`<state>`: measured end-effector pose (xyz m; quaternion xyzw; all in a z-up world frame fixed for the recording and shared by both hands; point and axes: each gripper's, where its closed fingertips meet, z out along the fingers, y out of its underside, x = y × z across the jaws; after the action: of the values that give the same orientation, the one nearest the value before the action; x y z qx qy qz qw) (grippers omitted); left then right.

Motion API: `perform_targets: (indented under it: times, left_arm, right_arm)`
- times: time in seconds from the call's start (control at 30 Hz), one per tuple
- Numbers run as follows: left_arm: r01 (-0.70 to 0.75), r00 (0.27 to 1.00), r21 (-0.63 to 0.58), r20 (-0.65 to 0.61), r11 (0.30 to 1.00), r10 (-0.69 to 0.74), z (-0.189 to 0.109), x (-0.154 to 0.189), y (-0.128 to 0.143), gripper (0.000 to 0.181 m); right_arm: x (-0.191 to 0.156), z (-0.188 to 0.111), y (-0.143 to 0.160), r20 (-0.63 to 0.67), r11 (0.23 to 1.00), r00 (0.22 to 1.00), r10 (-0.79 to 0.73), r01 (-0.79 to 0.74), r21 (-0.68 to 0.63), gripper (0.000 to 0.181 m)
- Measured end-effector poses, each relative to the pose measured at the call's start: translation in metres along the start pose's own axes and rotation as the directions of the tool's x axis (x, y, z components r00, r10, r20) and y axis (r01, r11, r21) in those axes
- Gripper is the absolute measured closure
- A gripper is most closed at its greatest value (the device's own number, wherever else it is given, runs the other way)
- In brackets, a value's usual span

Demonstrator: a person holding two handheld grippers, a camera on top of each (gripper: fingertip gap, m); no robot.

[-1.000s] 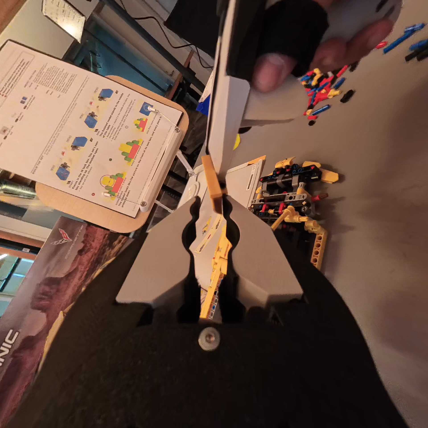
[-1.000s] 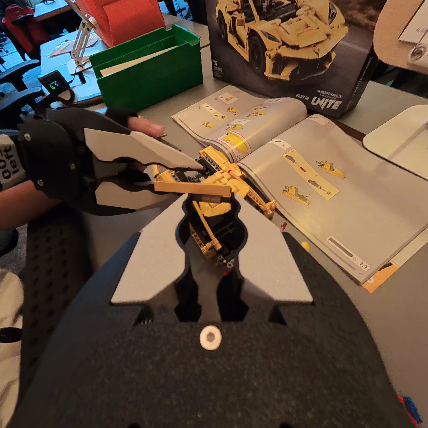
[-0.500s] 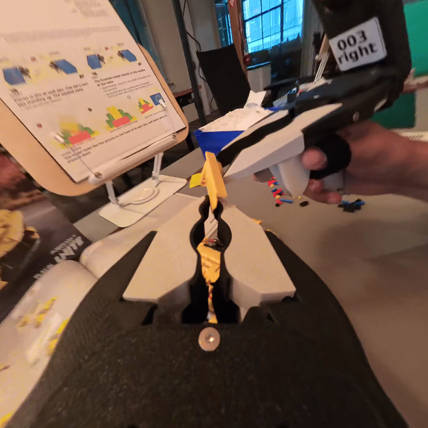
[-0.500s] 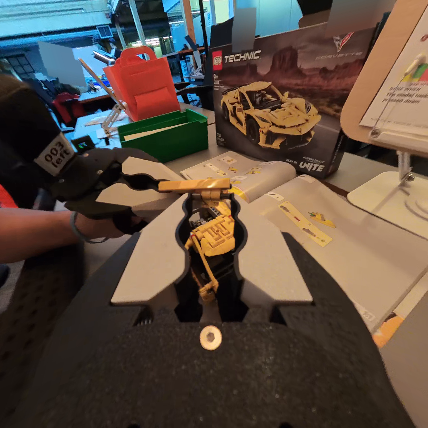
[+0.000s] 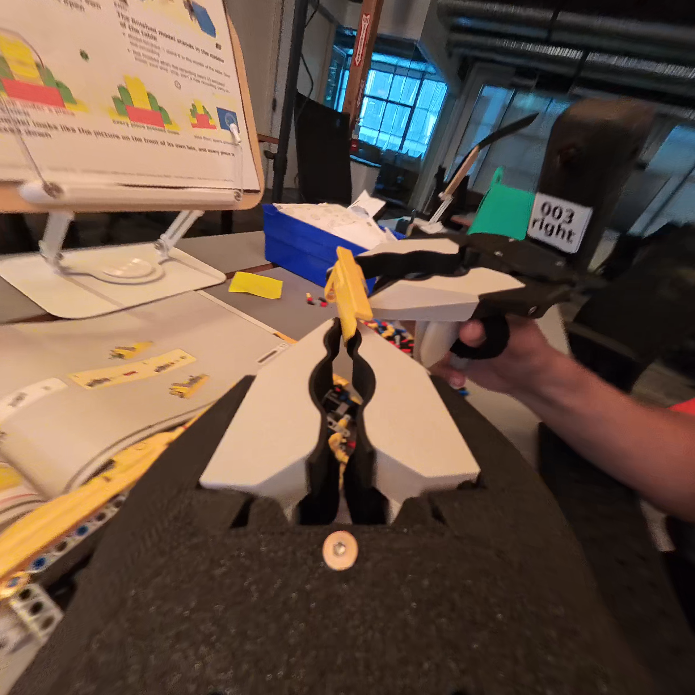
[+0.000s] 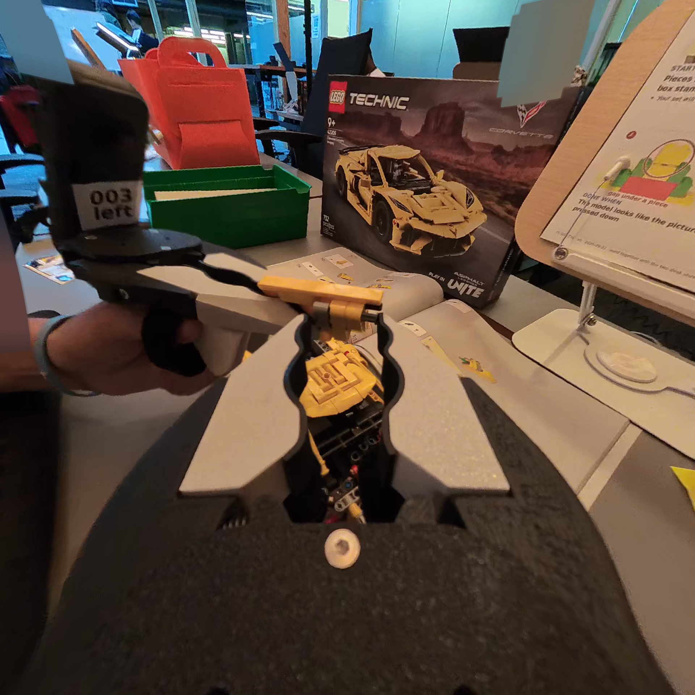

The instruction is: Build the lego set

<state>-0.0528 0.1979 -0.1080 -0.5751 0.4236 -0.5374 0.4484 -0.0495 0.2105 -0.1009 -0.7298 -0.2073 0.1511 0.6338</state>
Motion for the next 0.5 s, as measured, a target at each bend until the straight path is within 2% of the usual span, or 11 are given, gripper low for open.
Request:
perform_targets:
  times: [0.07,0.2,0.5]
  left_arm:
    - [0.085,0.996,0.018,-0.024,0.996,-0.085,0.0009,0.0003,0.0002,0.180]
    - [0.132,0.991,0.038,-0.028,0.990,-0.131,0.0004,-0.0002,-0.0017,0.179]
    - [0.033,0.999,0.036,-0.002,0.999,-0.032,-0.0026,0.0024,-0.0049,0.180]
  right_arm:
    - [0.0016,0.0006,-0.0004,-0.007,1.000,1.000,0.017,-0.017,0.004,0.150]
    - [0.0015,0.0017,-0.0028,-0.024,1.000,1.000,0.015,-0.015,0.016,0.151]
    - [-0.0050,0.0002,-0.0060,-0.027,1.000,1.000,-0.009,0.009,-0.004,0.156]
